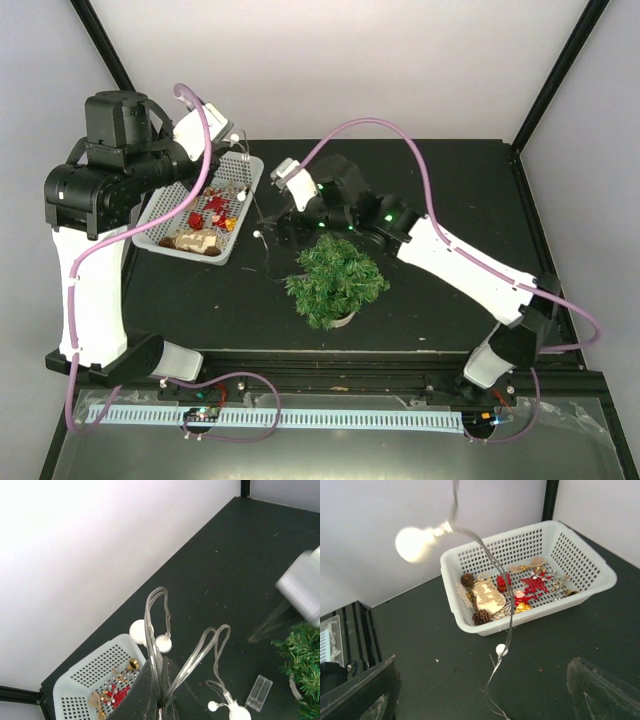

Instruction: Decorate the small christmas tree

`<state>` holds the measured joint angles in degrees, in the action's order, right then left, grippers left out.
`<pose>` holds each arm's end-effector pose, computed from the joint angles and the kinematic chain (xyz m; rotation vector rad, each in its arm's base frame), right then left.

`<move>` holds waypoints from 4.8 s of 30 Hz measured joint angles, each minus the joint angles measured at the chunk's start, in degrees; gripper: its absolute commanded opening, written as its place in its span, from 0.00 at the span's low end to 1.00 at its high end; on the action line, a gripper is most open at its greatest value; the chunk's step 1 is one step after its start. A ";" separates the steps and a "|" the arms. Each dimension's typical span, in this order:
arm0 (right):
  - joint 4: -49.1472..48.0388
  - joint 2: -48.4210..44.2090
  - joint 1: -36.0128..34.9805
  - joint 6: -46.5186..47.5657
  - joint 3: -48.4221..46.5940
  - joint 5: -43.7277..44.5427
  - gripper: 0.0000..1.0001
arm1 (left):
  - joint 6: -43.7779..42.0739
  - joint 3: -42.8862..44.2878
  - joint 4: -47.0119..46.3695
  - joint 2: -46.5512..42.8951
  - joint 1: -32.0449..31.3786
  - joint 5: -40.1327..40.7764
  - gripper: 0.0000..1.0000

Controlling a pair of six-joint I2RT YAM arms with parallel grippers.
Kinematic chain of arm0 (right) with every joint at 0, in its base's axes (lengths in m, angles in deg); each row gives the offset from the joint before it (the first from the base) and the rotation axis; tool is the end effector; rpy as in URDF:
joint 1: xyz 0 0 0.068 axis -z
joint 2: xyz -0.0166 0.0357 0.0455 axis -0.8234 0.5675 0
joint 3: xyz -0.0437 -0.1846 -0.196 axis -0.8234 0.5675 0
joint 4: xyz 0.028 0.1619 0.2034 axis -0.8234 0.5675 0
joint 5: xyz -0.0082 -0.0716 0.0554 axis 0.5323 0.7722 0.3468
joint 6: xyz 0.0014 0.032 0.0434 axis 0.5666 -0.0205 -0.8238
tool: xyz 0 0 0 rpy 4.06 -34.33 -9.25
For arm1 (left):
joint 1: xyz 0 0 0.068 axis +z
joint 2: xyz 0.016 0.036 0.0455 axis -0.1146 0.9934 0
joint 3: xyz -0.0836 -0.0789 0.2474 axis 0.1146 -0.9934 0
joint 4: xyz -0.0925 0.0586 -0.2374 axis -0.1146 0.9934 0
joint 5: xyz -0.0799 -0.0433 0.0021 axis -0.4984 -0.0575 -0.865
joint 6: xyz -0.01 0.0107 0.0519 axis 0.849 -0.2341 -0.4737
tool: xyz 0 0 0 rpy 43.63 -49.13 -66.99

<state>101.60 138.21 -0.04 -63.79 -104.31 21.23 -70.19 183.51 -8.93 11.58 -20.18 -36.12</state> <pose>0.1988 0.2970 0.4164 -0.9626 1.8675 0.7926 0.1836 -0.0549 0.5446 0.9042 1.8517 -0.1456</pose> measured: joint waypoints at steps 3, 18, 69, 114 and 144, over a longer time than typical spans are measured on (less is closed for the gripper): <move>0.02 3.52 -0.02 0.44 -1.16 -1.73 0.92 | 0.28 0.81 -0.74 -0.04 -0.55 0.28 0.02; -1.95 14.64 0.02 -0.46 -10.91 -0.04 0.71 | 0.50 1.09 -1.25 -0.15 -1.18 0.63 0.02; -9.99 2.05 6.47 -7.19 -4.42 16.24 0.01 | 6.93 -49.07 -29.83 -8.76 -1.27 -2.62 0.64; 0.87 15.65 8.37 -9.55 -33.27 14.60 0.01 | -3.87 -66.01 -51.34 -2.60 -0.48 -27.41 0.57; 1.84 16.55 8.63 -10.45 -35.91 11.80 0.01 | -7.48 -70.53 -60.83 7.58 3.41 -35.34 0.24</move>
<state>103.44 154.76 8.59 -74.24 -140.22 33.03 -77.66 112.98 -69.75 19.16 -16.77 -71.46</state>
